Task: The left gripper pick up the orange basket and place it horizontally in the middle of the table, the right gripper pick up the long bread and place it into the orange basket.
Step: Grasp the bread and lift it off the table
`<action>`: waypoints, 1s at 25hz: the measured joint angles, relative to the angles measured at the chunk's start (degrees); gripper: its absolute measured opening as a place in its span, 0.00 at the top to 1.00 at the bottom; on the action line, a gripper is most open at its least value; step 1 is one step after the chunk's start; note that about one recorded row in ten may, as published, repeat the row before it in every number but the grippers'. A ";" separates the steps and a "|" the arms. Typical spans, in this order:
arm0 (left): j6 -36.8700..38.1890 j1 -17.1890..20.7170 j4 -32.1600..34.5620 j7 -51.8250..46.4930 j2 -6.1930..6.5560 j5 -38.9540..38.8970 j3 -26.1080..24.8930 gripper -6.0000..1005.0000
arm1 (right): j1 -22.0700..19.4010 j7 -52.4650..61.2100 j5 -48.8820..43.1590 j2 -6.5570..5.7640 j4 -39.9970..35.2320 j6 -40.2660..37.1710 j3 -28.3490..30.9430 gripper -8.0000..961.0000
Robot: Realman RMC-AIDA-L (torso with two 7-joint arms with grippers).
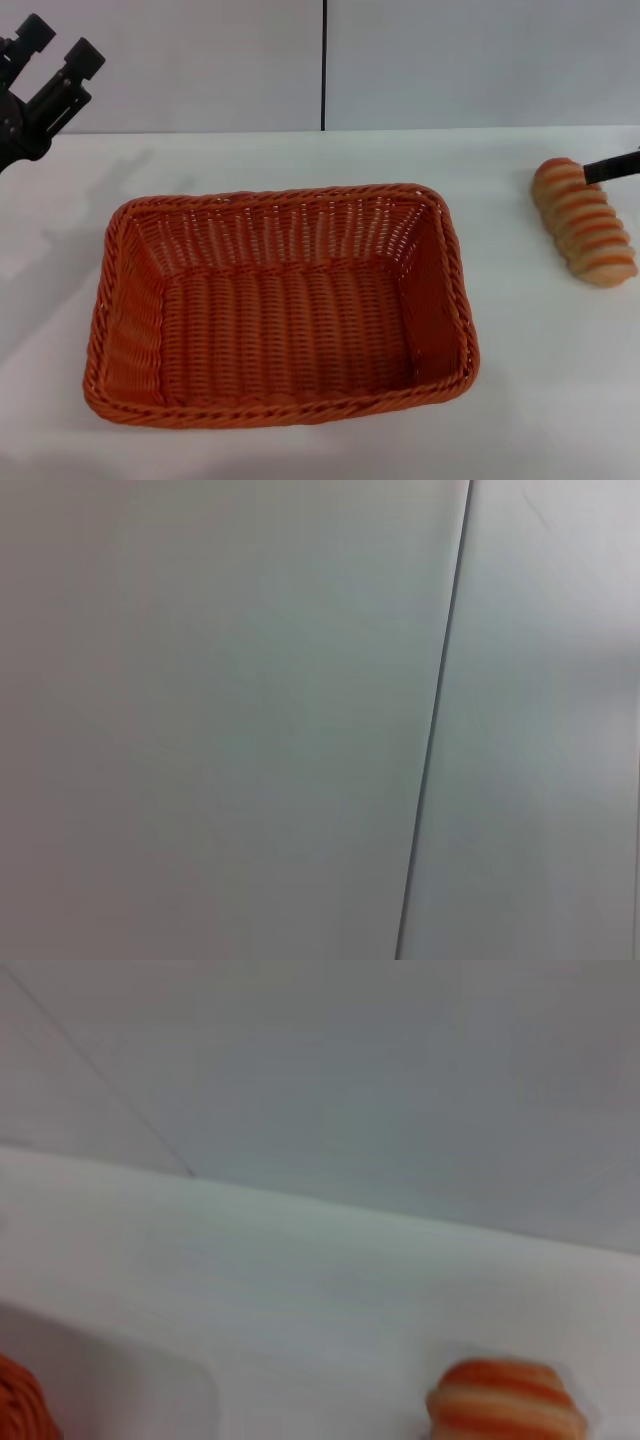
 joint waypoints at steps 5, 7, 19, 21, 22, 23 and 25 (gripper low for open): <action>-0.32 0.04 -0.43 -0.05 0.01 0.10 0.05 0.20 | 1.52 3.01 -4.48 0.59 0.16 2.06 -3.85 0.28; -0.17 0.03 -0.44 -0.06 0.07 0.20 0.05 0.20 | 2.34 3.84 -6.77 1.40 0.20 3.34 -4.25 0.27; -0.05 -0.49 -0.51 -0.68 0.16 0.28 2.32 0.20 | 3.09 3.65 -10.39 4.87 -0.32 7.29 -7.37 0.27; -0.06 -0.50 -0.51 -0.69 0.14 0.27 2.33 0.20 | 3.30 3.65 -10.46 4.90 -0.02 7.40 -8.22 0.26; -0.06 -0.50 -0.51 -0.70 0.14 0.23 2.34 0.20 | 3.30 3.65 -10.46 4.90 -0.02 7.40 -8.22 0.25; -0.04 -0.51 -0.51 -0.73 0.14 0.17 2.34 0.20 | 3.47 3.76 -10.48 4.91 0.28 7.52 -8.70 0.24; -0.04 -0.48 -0.51 -0.78 0.16 0.08 2.34 0.20 | 3.59 3.79 -10.49 4.94 0.54 7.52 -8.77 0.22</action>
